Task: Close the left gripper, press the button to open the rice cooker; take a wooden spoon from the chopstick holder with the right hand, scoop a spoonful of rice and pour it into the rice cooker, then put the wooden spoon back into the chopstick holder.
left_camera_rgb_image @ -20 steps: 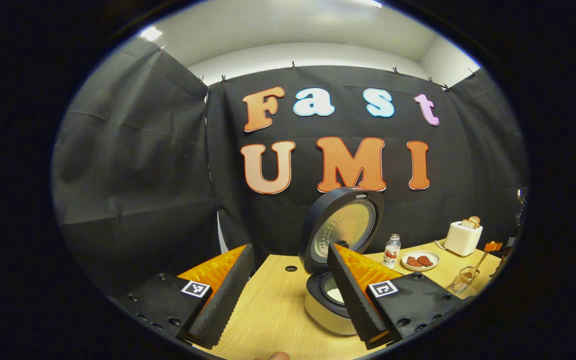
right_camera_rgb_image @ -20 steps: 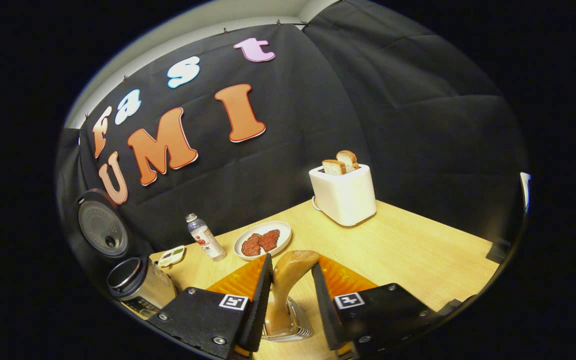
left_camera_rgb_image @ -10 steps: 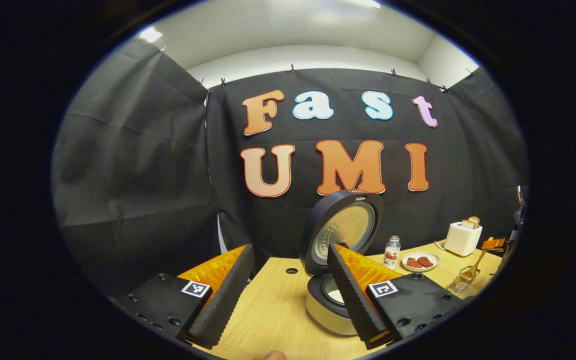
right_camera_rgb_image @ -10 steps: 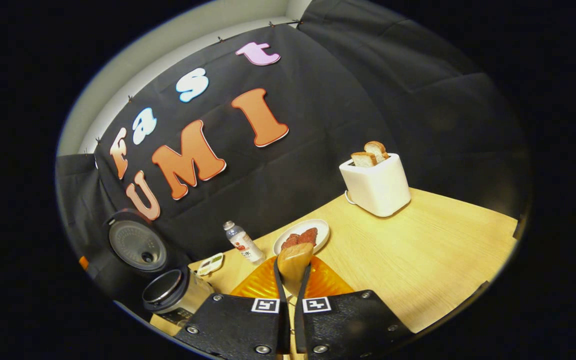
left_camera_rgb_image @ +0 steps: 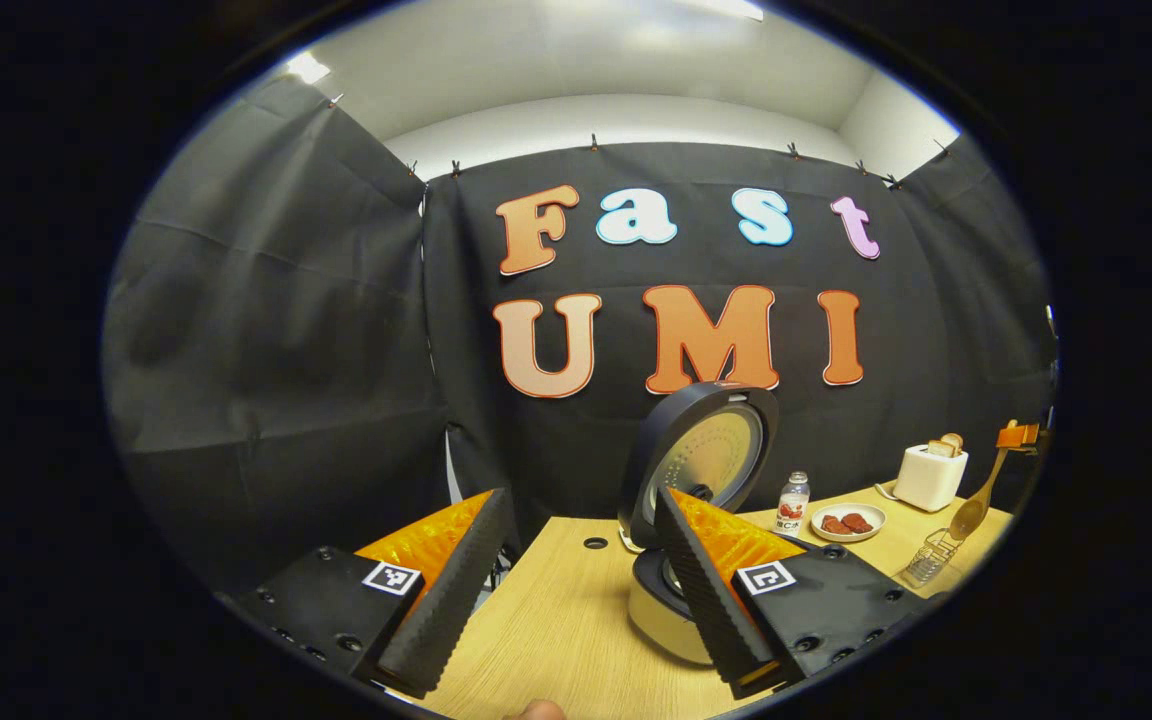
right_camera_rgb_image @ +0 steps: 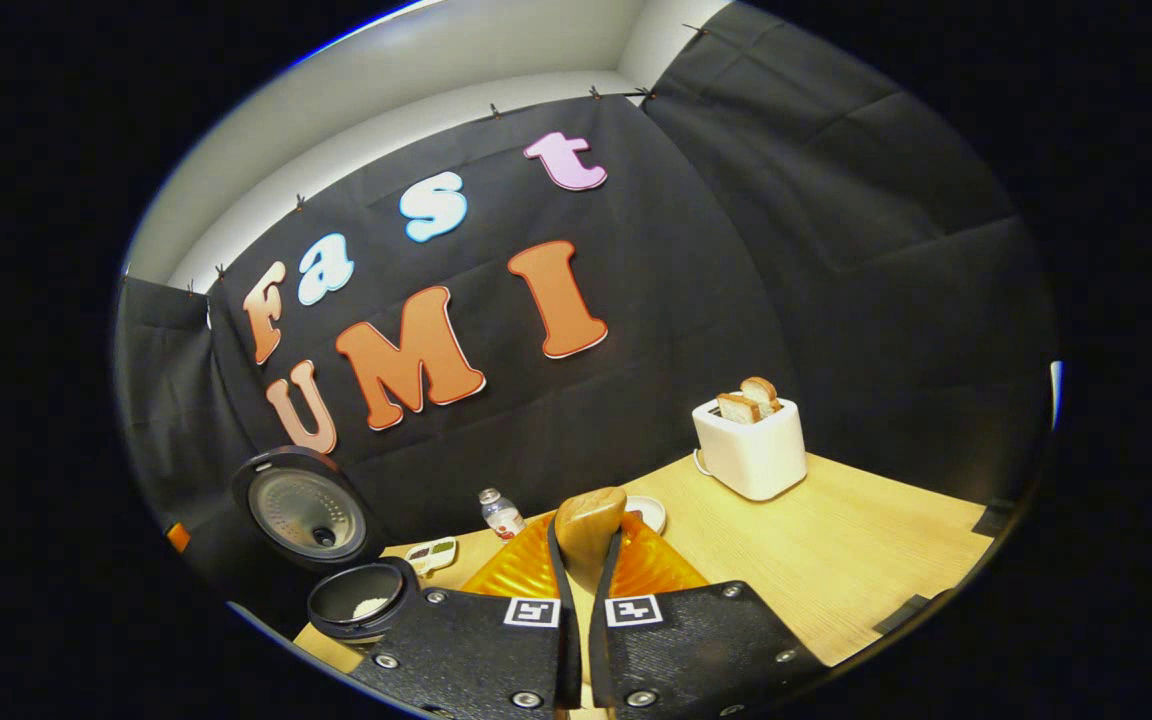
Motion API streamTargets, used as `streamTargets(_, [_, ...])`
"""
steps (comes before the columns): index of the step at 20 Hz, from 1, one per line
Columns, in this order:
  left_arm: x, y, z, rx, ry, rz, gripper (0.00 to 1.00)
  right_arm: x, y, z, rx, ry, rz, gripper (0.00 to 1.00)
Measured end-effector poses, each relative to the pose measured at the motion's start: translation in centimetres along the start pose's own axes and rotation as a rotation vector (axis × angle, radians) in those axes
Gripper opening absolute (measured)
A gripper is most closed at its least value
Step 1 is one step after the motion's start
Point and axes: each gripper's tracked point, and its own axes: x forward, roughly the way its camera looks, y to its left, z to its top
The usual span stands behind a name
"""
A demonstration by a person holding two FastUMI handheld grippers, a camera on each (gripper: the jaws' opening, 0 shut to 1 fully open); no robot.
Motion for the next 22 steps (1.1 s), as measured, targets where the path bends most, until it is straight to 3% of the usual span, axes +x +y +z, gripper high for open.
streamTargets(1, [0.0,0.2,-0.2,-0.008,0.005,-0.007,0.99,-0.7,1.0,0.4,-0.005,-0.014,0.006,0.02])
streamTargets(5, [-0.2,1.3,-1.1,-0.016,0.024,-0.015,1.00,-3.7,4.8,0.3,-0.004,-0.037,0.048,0.02])
streamTargets(10, [-0.7,1.9,-1.8,-0.037,0.031,-0.033,0.98,-5.2,9.1,-4.5,-0.035,-0.008,0.098,0.02])
streamTargets(13, [-0.8,2.1,-2.4,-0.050,0.041,-0.042,0.99,-4.2,9.3,-8.7,-0.075,0.047,0.077,0.02])
streamTargets(14, [-0.9,2.3,-2.5,-0.052,0.044,-0.044,0.99,-3.8,9.1,-10.3,-0.081,0.069,0.068,0.07])
streamTargets(15, [-1.0,2.5,-2.5,-0.053,0.043,-0.043,0.98,-3.3,8.8,-11.6,-0.097,0.083,0.055,0.02])
streamTargets(17, [-1.0,2.9,-2.7,-0.052,0.041,-0.036,0.99,-2.7,7.8,-13.2,-0.139,0.083,0.024,0.02])
streamTargets(18, [-0.9,3.1,-3.1,-0.049,0.046,-0.030,0.98,-2.4,7.4,-13.7,-0.157,0.085,0.009,0.07])
streamTargets(19, [-0.8,3.3,-3.3,-0.046,0.051,-0.025,1.00,-2.4,7.1,-14.5,-0.171,0.090,0.001,0.02])
streamTargets(22, [-0.3,3.4,-4.1,-0.050,0.071,-0.018,0.98,-3.0,6.8,-15.5,-0.169,0.082,0.005,0.02])
